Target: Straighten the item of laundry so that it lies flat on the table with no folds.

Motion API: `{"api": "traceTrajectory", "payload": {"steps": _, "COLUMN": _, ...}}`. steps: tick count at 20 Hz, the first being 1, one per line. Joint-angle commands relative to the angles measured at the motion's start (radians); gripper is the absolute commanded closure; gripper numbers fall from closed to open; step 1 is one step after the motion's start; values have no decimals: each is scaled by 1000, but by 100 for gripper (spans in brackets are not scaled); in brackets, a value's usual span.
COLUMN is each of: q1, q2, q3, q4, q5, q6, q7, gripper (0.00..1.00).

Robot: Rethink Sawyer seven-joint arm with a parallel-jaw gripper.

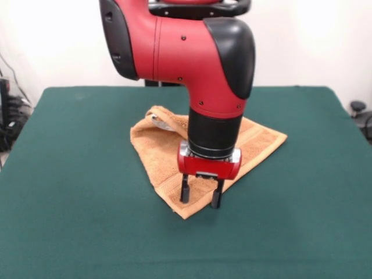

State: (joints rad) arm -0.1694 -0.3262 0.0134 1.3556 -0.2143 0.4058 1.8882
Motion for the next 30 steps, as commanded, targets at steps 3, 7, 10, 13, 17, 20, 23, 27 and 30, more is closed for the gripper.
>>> {"api": "traceTrajectory", "payload": {"steps": 3, "q1": 39, "q2": 153, "q3": 30, "q4": -73, "q5": -65, "q6": -56, "q7": 36, "gripper": 0}}
{"api": "traceTrajectory", "payload": {"steps": 7, "q1": 51, "q2": 153, "q3": 13, "q4": -79, "q5": -67, "q6": -59, "q7": 45, "gripper": 100}}
{"api": "traceTrajectory", "payload": {"steps": 10, "q1": 57, "q2": 152, "q3": 5, "q4": -83, "q5": -64, "q6": -56, "q7": 59, "gripper": 100}}
{"api": "traceTrajectory", "payload": {"steps": 13, "q1": 50, "q2": 152, "q3": 15, "q4": -84, "q5": -64, "q6": -61, "q7": 59, "gripper": 100}}
{"api": "traceTrajectory", "payload": {"steps": 17, "q1": 47, "q2": 150, "q3": 20, "q4": -83, "q5": -62, "q6": -56, "q7": 66, "gripper": 100}}
{"api": "traceTrajectory", "payload": {"steps": 20, "q1": 59, "q2": 146, "q3": 9, "q4": -85, "q5": -55, "q6": -36, "q7": 81, "gripper": 100}}
{"api": "traceTrajectory", "payload": {"steps": 23, "q1": 64, "q2": 125, "q3": 8, "q4": -79, "q5": -36, "q6": 31, "q7": 77, "gripper": 100}}
{"api": "traceTrajectory", "payload": {"steps": 27, "q1": 74, "q2": 77, "q3": 9, "q4": -62, "q5": -8, "q6": 159, "q7": 66, "gripper": 100}}
{"api": "traceTrajectory", "payload": {"steps": 30, "q1": 74, "q2": 42, "q3": 13, "q4": -32, "q5": 1, "q6": 199, "q7": 67, "gripper": 100}}
